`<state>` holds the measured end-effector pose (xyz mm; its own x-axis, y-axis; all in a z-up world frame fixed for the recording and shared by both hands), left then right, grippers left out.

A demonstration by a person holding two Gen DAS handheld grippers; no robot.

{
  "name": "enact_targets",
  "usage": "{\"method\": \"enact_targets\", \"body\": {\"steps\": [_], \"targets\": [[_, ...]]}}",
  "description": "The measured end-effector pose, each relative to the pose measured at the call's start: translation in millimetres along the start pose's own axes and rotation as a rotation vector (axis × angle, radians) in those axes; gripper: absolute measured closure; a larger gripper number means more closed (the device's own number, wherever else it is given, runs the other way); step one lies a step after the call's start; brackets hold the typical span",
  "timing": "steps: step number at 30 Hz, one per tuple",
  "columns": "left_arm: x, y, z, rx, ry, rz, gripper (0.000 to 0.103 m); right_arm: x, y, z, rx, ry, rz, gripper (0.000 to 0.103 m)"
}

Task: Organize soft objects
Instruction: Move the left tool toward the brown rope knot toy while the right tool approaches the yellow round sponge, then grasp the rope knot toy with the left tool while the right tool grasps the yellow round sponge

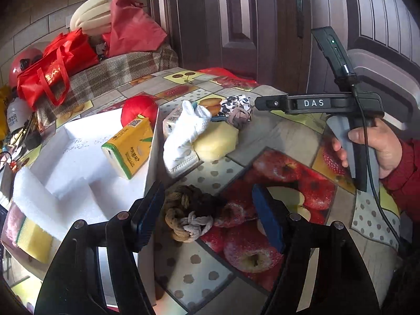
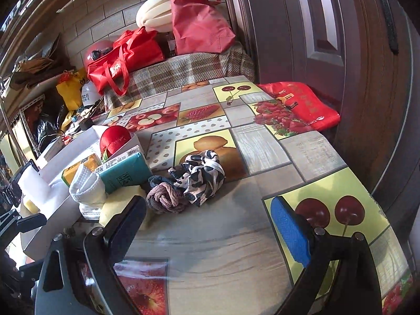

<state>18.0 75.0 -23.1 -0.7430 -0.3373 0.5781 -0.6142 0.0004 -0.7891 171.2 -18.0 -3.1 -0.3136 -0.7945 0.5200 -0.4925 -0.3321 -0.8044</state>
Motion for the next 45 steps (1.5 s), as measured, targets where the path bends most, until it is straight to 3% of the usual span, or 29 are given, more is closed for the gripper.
{"method": "enact_targets", "body": {"steps": [3,8,16,20,23,29,40,41,43,45], "targets": [[-3,6,9,-0.021,0.014,-0.043,0.033,2,-1,1,0.001,-0.001,0.012,0.006],[-17,7,-10,0.063,-0.015,-0.090,0.033,1,-2,2,0.000,-0.003,0.013,0.006],[-42,5,7,-0.025,-0.025,-0.149,0.033,1,-2,-1,0.010,-0.010,0.017,0.006],[-40,6,1,-0.008,-0.032,-0.143,0.033,3,-2,-19,0.061,-0.110,0.026,0.006],[-38,6,-1,-0.004,-0.028,-0.138,0.033,-7,4,-48,0.164,-0.204,-0.030,0.007],[-40,7,2,-0.026,-0.045,-0.148,0.033,-42,31,-87,0.348,-0.216,-0.227,0.008],[-39,9,13,-0.053,-0.003,-0.153,0.041,-87,29,-84,0.219,-0.261,-0.334,0.008],[-39,9,13,-0.052,-0.001,-0.153,0.042,-90,32,-83,0.220,-0.254,-0.352,0.016],[-40,9,9,-0.037,-0.007,-0.154,0.053,-86,31,-88,0.239,-0.264,-0.334,0.047],[-37,7,7,-0.021,0.009,-0.144,0.063,-80,30,-91,0.254,-0.277,-0.316,0.052]]}}
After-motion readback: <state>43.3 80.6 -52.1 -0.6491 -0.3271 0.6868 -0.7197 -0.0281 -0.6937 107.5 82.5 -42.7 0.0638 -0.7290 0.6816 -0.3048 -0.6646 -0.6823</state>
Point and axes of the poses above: each gripper's, at about its wrist camera, not at the fingertips, and x roughly against the way its jaws point, z to its right, y to its underside, the point moved 9 cm from there along -x, roughly the way its jaws point, and after that the axes turned 15 degrees about -y, right-handed, at the moved point
